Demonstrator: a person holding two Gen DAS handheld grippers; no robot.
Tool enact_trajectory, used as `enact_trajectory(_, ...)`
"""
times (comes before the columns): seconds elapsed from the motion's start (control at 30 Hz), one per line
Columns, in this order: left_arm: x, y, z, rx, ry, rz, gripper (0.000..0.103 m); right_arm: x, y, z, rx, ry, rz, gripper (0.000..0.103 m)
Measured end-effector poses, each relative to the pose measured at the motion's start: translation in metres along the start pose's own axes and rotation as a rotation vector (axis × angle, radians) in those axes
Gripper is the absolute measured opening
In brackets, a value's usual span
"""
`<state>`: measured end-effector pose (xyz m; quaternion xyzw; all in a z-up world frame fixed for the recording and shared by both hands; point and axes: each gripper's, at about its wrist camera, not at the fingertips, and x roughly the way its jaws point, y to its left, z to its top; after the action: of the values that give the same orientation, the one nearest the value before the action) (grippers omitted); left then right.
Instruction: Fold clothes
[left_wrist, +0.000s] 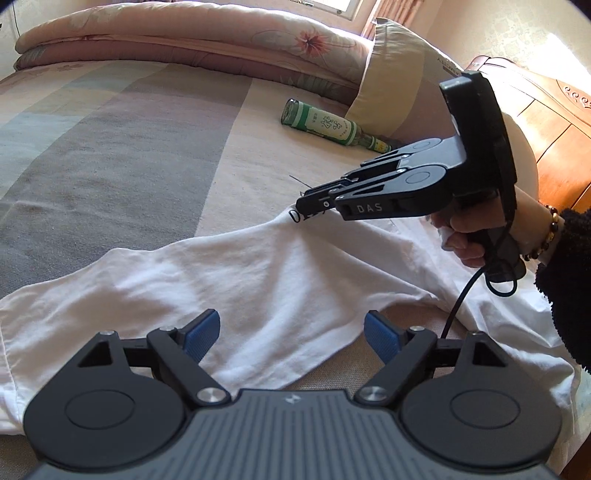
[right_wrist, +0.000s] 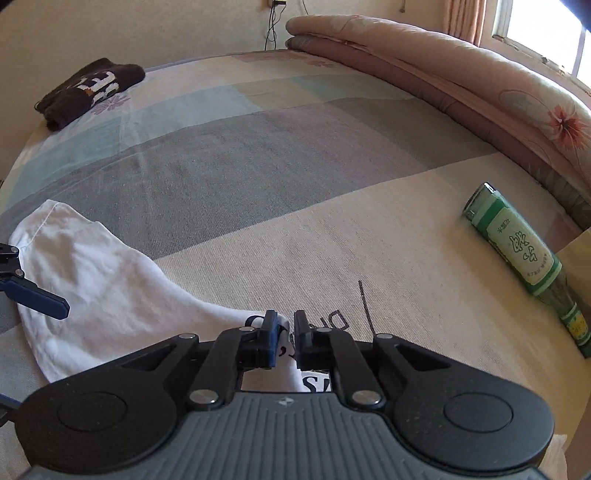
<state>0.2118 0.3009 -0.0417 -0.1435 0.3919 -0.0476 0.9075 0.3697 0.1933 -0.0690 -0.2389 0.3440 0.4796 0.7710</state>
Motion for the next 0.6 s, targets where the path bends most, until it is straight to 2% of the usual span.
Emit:
enact_trajectory(0.07, -0.005, 0.004, 0.001, -0.01, -0.01, 0.001, 0.085, -0.017, -0.001, -0.002, 0.052, -0.031, -0.01, 0.033)
enact_trajectory(0.13, -0.01, 0.009, 0.0, -0.022, -0.011, 0.003, 0.086, -0.035, -0.002, -0.006, 0.123, -0.053, 0.001, 0.039)
enact_trajectory(0.23, -0.016, 0.016, -0.001, -0.033, -0.017, 0.018, 0.086, -0.055, 0.007, -0.015, 0.166, -0.066, 0.02, 0.042)
enact_trajectory(0.33, -0.025, 0.027, -0.003, -0.054, -0.037, 0.037, 0.086, -0.064, 0.028, -0.018, 0.148, -0.052, 0.014, 0.042)
enact_trajectory(0.5, -0.046, 0.055, -0.005, -0.122, -0.08, 0.098, 0.086, -0.054, 0.063, 0.0, 0.052, -0.034, -0.011, 0.042)
enact_trajectory(0.6, -0.057, 0.073, -0.006, -0.172, -0.102, 0.101, 0.086, -0.03, 0.071, 0.015, 0.035, -0.017, -0.05, 0.042)
